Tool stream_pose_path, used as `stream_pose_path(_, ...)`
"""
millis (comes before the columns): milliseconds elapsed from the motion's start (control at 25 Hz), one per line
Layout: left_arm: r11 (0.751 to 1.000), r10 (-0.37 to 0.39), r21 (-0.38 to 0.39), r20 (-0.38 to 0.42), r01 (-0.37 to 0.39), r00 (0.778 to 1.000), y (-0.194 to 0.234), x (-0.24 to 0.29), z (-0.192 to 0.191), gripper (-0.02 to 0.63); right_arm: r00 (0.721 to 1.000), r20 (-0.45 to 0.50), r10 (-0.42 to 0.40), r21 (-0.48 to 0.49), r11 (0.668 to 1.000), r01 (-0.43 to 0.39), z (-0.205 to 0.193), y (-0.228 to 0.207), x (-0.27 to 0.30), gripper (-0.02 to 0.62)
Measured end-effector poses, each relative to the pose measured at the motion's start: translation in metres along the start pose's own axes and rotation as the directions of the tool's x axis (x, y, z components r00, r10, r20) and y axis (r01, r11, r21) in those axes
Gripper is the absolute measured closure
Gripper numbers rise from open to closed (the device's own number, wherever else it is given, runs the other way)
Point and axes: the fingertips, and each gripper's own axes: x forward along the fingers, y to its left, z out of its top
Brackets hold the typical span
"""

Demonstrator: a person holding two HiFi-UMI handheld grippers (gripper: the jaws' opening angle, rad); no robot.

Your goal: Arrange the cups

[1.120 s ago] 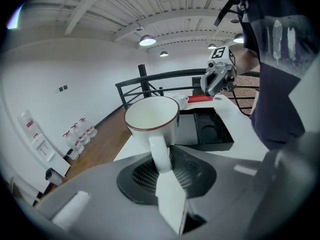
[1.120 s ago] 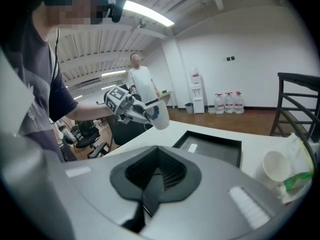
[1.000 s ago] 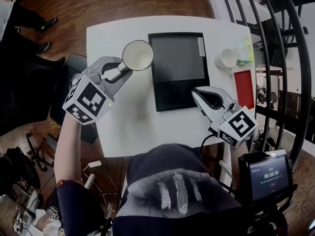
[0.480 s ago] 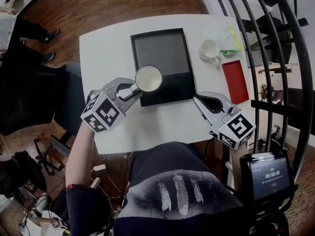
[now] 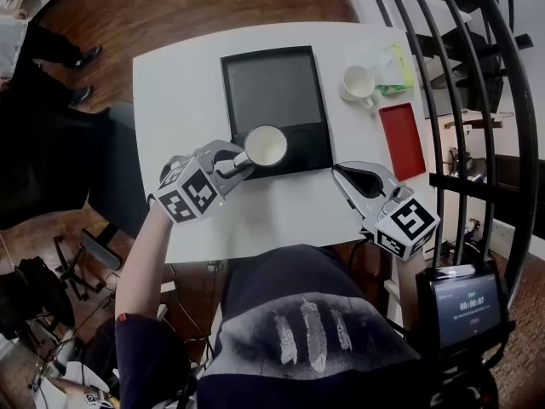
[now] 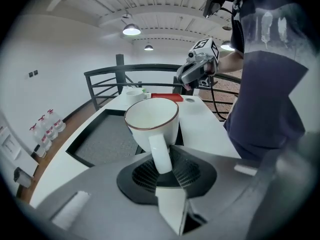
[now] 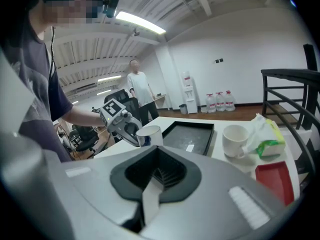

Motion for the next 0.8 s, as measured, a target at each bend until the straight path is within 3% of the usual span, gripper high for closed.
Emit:
stream_pose_path(520, 1.000, 0.017, 0.013, -0.016, -0.017, 1.000, 0.001, 0.016, -0.020, 0.515, 1.000, -0.031, 0.007, -0.019, 1.000, -0.008, -0.008, 0.002, 0.001, 0.591)
stream_pose_path(600, 0.999, 0.043, 0.010, -0.023, -0.043, 0.999, 0.001, 0.020, -0.025, 0.489, 0.999, -0.035, 0.010, -0.025, 1.000, -0.011, -0.010, 0.004, 0.001, 0.591)
stream_pose_path(680, 0.997, 0.072, -0.018, -0.018, -0.073, 0.997, 0.003, 0.020, -0.027, 0.386, 0.999, -0.039, 0.012, -0.028, 1.000, -0.013, -0.012, 0.004, 0.001, 0.591)
stream_pose_path(800, 0.993, 0.103, -0.053, -0.012, -0.104, 0.995, 0.006, 0.010, -0.031, 0.374, 0.999, -0.043, 0.019, -0.035, 0.999, -0.021, -0.011, 0.003, 0.004, 0.591)
